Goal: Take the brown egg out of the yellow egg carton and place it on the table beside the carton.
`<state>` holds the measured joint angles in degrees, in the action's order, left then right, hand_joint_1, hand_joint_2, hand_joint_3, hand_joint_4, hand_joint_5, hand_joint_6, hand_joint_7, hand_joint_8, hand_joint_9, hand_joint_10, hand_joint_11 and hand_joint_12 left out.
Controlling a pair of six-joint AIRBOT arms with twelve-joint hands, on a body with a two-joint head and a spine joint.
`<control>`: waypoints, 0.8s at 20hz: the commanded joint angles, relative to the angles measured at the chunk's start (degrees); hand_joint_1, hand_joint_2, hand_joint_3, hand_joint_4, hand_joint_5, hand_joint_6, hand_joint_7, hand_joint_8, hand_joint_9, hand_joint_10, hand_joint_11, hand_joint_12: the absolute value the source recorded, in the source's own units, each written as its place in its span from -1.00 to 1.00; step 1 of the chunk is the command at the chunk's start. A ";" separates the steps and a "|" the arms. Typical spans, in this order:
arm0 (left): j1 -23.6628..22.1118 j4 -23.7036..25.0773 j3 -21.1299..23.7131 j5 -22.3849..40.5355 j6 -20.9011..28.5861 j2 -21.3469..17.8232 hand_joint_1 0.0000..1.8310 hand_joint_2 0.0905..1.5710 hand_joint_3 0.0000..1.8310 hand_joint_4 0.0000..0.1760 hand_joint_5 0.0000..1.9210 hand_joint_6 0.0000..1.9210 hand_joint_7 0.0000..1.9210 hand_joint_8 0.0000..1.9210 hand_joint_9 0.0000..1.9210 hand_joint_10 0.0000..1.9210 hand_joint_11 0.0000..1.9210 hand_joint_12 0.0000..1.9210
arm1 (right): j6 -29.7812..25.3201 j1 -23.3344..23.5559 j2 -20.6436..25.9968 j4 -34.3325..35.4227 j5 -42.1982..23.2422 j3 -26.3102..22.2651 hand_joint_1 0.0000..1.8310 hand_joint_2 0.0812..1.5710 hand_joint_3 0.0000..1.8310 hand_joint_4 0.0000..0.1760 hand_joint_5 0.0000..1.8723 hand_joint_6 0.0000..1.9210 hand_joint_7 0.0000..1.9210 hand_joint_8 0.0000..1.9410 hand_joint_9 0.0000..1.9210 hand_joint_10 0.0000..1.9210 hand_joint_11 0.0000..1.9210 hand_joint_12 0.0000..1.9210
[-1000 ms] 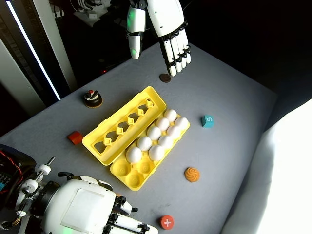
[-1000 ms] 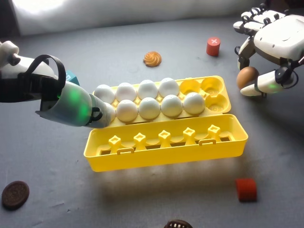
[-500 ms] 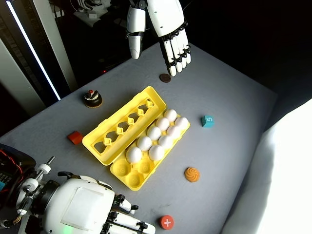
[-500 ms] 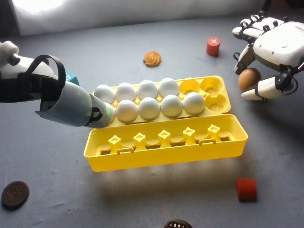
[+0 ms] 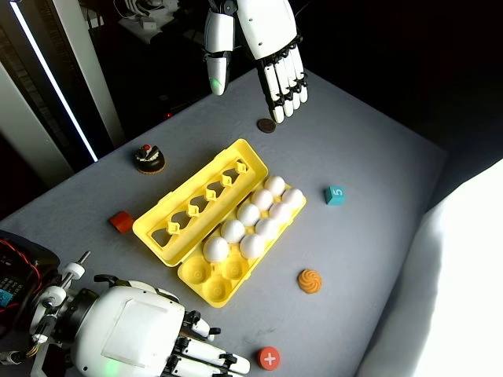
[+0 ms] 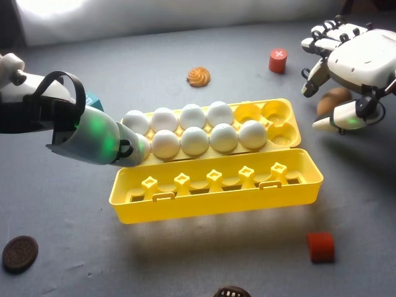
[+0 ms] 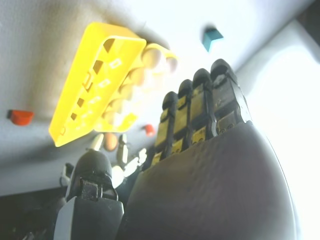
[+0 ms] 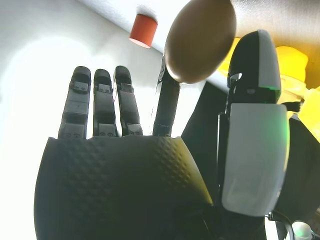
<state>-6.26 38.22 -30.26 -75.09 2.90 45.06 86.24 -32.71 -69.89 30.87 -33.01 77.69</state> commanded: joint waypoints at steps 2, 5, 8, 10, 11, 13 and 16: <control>-0.65 4.18 0.08 1.21 0.00 0.00 -1.00 0.53 -1.00 -1.00 -0.89 -0.99 -0.90 -0.99 -0.94 -0.99 -0.98 -0.98 | 0.12 0.32 0.08 -0.87 -6.23 0.01 -0.09 0.09 -1.00 1.00 -0.05 -0.97 -0.85 -0.98 -1.00 -1.00 -1.00 -1.00; -0.65 4.18 0.08 1.21 0.00 0.00 -1.00 0.52 -1.00 -1.00 -0.90 -1.00 -0.90 -0.99 -0.93 -0.99 -0.98 -0.98 | 0.17 0.52 -0.03 -0.87 -6.29 0.03 -0.11 0.10 -1.00 1.00 -0.06 -0.98 -0.84 -0.98 -1.00 -1.00 -1.00 -1.00; -0.65 4.18 0.08 1.21 0.00 0.00 -1.00 0.53 -1.00 -1.00 -0.89 -0.99 -0.89 -0.99 -0.93 -0.99 -0.96 -0.97 | 0.18 1.43 0.09 -0.87 -6.36 0.31 -0.10 0.08 -1.00 1.00 -0.02 -0.96 -0.84 -0.99 -1.00 -1.00 -1.00 -1.00; -0.65 4.18 0.08 1.21 0.00 0.00 -1.00 0.53 -1.00 -1.00 -0.90 -1.00 -0.90 -1.00 -0.94 -1.00 -0.97 -0.97 | 0.17 2.58 0.61 -0.86 -6.44 0.73 -0.12 0.10 -1.00 1.00 -0.03 -0.97 -0.82 -0.99 -1.00 -1.00 -1.00 -1.00; -0.65 4.18 0.08 1.21 0.00 0.00 -1.00 0.53 -1.00 -1.00 -0.90 -1.00 -0.90 -1.00 -0.94 -1.00 -0.97 -0.97 | 0.15 3.10 0.87 -0.84 -6.44 0.89 -0.11 0.09 -1.00 1.00 -0.03 -0.97 -0.78 -0.97 -1.00 -1.00 -1.00 -1.00; -0.65 4.18 0.08 1.21 0.00 0.00 -1.00 0.53 -1.00 -1.00 -0.90 -1.00 -0.91 -1.00 -0.96 -1.00 -0.99 -0.98 | 0.11 4.08 1.29 -0.39 -6.48 1.18 -0.11 0.08 -1.00 1.00 -0.04 -0.98 -0.84 -1.00 -1.00 -1.00 -1.00 -1.00; -0.65 4.18 0.08 1.21 0.00 0.00 -1.00 0.53 -1.00 -1.00 -0.89 -1.00 -0.91 -1.00 -0.96 -1.00 -0.99 -0.98 | 0.16 5.45 2.38 -0.09 -6.15 1.29 -0.11 0.07 -1.00 1.00 -0.03 -0.98 -0.82 -0.99 -1.00 -1.00 -1.00 -1.00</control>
<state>-6.28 38.22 -30.26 -75.09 2.92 45.06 86.43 -27.99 -67.94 31.73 -33.06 78.65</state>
